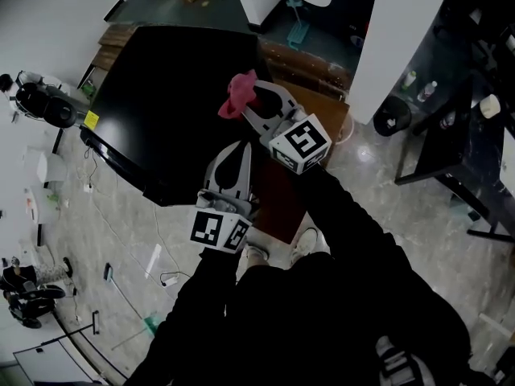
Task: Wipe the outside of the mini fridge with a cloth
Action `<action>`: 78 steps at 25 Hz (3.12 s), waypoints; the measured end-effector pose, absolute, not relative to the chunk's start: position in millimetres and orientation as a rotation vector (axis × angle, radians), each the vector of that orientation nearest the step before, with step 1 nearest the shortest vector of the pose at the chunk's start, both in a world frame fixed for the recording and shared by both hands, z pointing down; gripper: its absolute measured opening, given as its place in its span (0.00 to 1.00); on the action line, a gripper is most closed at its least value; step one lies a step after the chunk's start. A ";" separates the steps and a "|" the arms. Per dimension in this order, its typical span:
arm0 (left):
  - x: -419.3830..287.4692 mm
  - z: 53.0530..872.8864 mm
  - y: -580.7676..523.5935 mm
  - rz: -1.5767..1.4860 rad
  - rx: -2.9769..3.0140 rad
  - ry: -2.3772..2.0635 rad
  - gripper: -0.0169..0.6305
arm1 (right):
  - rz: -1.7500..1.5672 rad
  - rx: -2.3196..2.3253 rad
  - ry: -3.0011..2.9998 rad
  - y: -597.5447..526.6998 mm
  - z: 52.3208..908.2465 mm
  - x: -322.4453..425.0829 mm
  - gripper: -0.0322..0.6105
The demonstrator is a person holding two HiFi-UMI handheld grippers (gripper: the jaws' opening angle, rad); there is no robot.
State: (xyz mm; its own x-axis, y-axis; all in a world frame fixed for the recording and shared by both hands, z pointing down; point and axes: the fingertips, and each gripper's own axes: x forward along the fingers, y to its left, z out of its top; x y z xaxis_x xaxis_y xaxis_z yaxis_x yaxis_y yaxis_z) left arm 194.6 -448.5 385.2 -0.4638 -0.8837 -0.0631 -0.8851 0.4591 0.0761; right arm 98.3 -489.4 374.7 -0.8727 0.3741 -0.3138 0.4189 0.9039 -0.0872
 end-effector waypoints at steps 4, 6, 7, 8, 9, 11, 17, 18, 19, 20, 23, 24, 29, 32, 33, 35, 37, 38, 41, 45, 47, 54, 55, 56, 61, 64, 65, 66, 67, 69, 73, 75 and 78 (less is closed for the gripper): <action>190.6 392.8 -447.7 0.131 -1.622 2.684 0.03 | -0.221 0.586 2.758 -487.7 381.8 96.4 0.20; 190.0 401.0 -449.2 0.126 -1.626 2.694 0.03 | -0.222 0.583 2.764 -488.3 392.9 96.7 0.20; 190.3 406.2 -450.8 0.123 -1.628 2.700 0.03 | -0.227 0.584 2.772 -488.7 400.0 97.5 0.20; 191.0 412.2 -453.2 0.121 -1.630 2.707 0.03 | -0.234 0.587 2.781 -489.9 408.3 98.6 0.20; 191.6 418.9 -456.2 0.121 -1.634 2.715 0.03 | -0.241 0.588 2.793 -491.8 417.8 99.5 0.20; 190.7 433.9 -461.1 0.127 -1.646 2.731 0.03 | -0.262 0.588 2.823 -494.6 438.9 98.7 0.20; 174.4 488.7 -461.2 0.128 -1.674 2.812 0.03 | -0.331 0.595 2.922 -492.8 512.6 83.3 0.20; 172.7 499.1 -461.1 0.129 -1.675 2.828 0.03 | -0.343 0.596 2.939 -493.4 525.9 82.0 0.20; 171.3 509.4 -460.9 0.128 -1.677 2.845 0.03 | -0.354 0.596 2.956 -493.9 539.2 80.9 0.20; 170.4 519.4 -460.4 0.125 -1.678 2.862 0.03 | -0.366 0.596 2.973 -494.2 552.0 80.0 0.20; 169.1 548.4 -459.5 0.114 -1.686 2.912 0.03 | -0.393 0.596 3.033 -494.5 589.1 79.1 0.20; 168.8 558.0 -459.1 0.113 -1.688 2.926 0.03 | -0.397 0.597 3.058 -494.8 602.6 78.9 0.20; 171.3 588.8 -454.7 0.093 -1.714 2.958 0.03 | -0.404 0.584 3.192 -494.0 670.9 75.9 0.20; 173.2 599.3 -454.0 0.096 -1.735 2.961 0.03 | -0.388 0.578 3.257 -494.0 701.0 72.7 0.20; 173.5 603.3 -452.9 0.089 -1.740 2.965 0.03 | -0.381 0.577 3.279 -493.2 710.6 71.9 0.20; 174.4 610.4 -450.4 0.057 -1.743 2.972 0.03 | -0.355 0.575 3.331 -491.7 730.4 70.7 0.20; 176.1 615.3 -448.2 0.030 -1.744 2.975 0.03 | -0.317 0.577 3.391 -490.8 750.5 70.8 0.20; 176.6 616.7 -446.7 0.027 -1.745 2.975 0.03 | -0.297 0.579 3.421 -490.4 759.6 71.0 0.20; 175.5 615.4 -440.1 0.032 -1.737 2.975 0.03 | -0.241 0.577 3.478 -489.9 772.0 72.8 0.20; 183.8 597.1 -427.5 0.015 -1.749 2.943 0.03 | -0.252 0.571 3.417 -486.7 723.9 95.8 0.20; 191.1 578.0 -421.6 -0.004 -1.772 2.900 0.03 | -0.231 0.584 3.364 -482.9 679.7 114.8 0.20; 243.3 481.2 -389.8 0.006 -1.875 2.720 0.03 | -0.165 0.732 3.225 -446.1 515.6 212.7 0.21; 249.7 470.2 -386.0 -0.005 -1.883 2.696 0.03 | -0.166 0.750 3.209 -440.6 497.1 224.3 0.20; 256.0 460.7 -382.5 -0.004 -1.893 2.676 0.03 | -0.172 0.765 3.193 -435.5 480.1 235.3 0.21; 289.1 437.8 -355.2 0.033 -1.967 2.625 0.03 | -0.185 0.804 3.154 -404.1 429.7 283.4 0.20; 299.7 431.7 -331.8 0.031 -1.968 2.640 0.03 | -0.190 0.820 3.154 -381.8 420.7 301.6 0.20; 302.3 430.5 -325.4 0.018 -1.969 2.638 0.03 | -0.180 0.831 3.150 -374.1 419.8 306.8 0.20; 304.5 429.7 -320.2 0.002 -1.971 2.633 0.03 | -0.166 0.844 3.143 -367.0 419.5 311.4 0.20; 306.7 428.2 -316.6 -0.009 -1.973 2.621 0.03 | -0.149 0.855 3.134 -361.1 419.7 315.3 0.20; 312.5 424.8 -312.1 -0.011 -1.975 2.594 0.03 | -0.129 0.868 3.127 -352.7 421.2 322.3 0.20; 322.8 427.3 -302.0 -0.001 -1.976 2.601 0.03 | -0.132 0.863 3.139 -341.8 423.3 331.1 0.20; 324.8 427.1 -300.9 0.005 -1.984 2.602 0.03 | -0.125 0.859 3.144 -339.5 423.0 331.1 0.20; 331.0 426.5 -300.0 0.002 -1.999 2.592 0.03 | -0.102 0.865 3.151 -335.6 425.2 335.0 0.20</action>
